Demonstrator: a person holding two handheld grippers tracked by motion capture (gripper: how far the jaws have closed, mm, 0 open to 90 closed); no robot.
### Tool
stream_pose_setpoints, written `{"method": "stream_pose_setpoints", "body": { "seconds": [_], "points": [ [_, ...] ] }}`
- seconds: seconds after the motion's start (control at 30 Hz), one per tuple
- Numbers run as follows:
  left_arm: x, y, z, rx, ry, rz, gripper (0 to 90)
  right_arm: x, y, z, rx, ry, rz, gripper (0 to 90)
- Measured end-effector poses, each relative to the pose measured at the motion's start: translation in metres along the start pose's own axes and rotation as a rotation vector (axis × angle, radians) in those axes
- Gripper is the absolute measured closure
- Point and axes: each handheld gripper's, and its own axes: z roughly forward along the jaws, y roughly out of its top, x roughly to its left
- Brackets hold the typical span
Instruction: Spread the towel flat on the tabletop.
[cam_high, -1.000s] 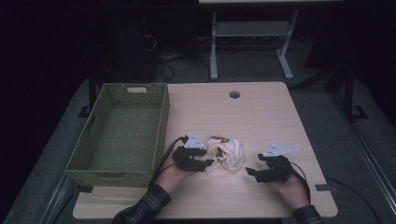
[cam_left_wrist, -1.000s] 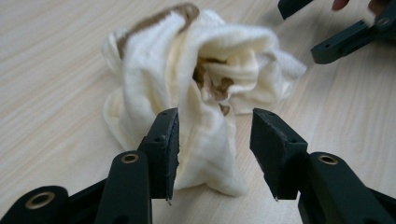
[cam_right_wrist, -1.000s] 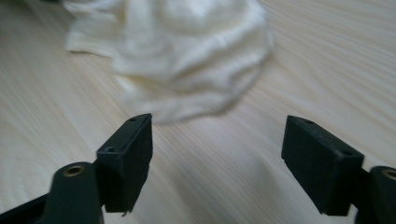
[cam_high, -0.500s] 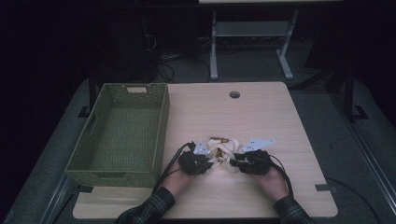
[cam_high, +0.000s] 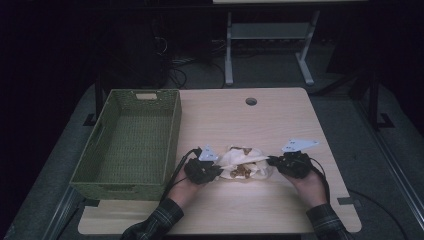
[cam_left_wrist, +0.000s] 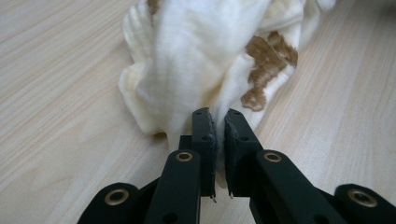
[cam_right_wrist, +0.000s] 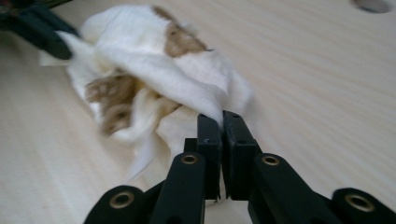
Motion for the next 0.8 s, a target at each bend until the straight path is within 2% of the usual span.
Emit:
{"method": "stream_pose_setpoints", "body": {
  "seconds": [0.13,0.23,0.3,0.33,0.37,0.43,0.5,0.63,0.73,0.8],
  "points": [
    [-0.002,0.003,-0.002,-0.014,-0.012,0.008,84.0,-0.018,0.004,-0.007,-0.008,-0.042,-0.005,86.3],
    [-0.003,0.003,0.0,-0.017,-0.016,0.013,83.8,-0.026,0.008,0.002,0.009,-0.074,-0.012,85.8],
    [-0.003,0.002,0.002,-0.004,-0.006,0.016,83.2,-0.03,0.008,0.012,0.024,-0.084,-0.002,81.8],
    [-0.002,0.001,0.003,0.009,0.005,0.018,82.0,-0.031,0.008,0.014,0.028,-0.085,0.004,77.9],
    [-0.001,0.001,0.004,0.013,0.014,0.017,77.2,-0.031,0.007,0.017,0.03,-0.083,0.016,70.2],
    [0.0,0.0,0.004,0.013,0.029,0.02,68.0,-0.029,0.007,0.013,0.025,-0.081,0.017,66.0],
    [-0.001,0.001,0.003,0.005,0.032,0.021,64.0,-0.024,0.008,0.004,0.003,-0.073,0.017,65.0],
    [-0.005,0.005,0.0,-0.021,0.035,0.028,60.1,-0.007,0.004,-0.007,-0.003,-0.019,0.002,65.5],
    [-0.006,0.006,-0.001,-0.033,0.034,0.028,59.3,0.004,-0.001,-0.011,0.006,-0.02,-0.011,65.4],
    [-0.006,0.006,-0.001,-0.03,0.033,0.032,59.3,0.01,-0.003,-0.014,0.002,0.001,-0.011,66.4]
  ]
}}
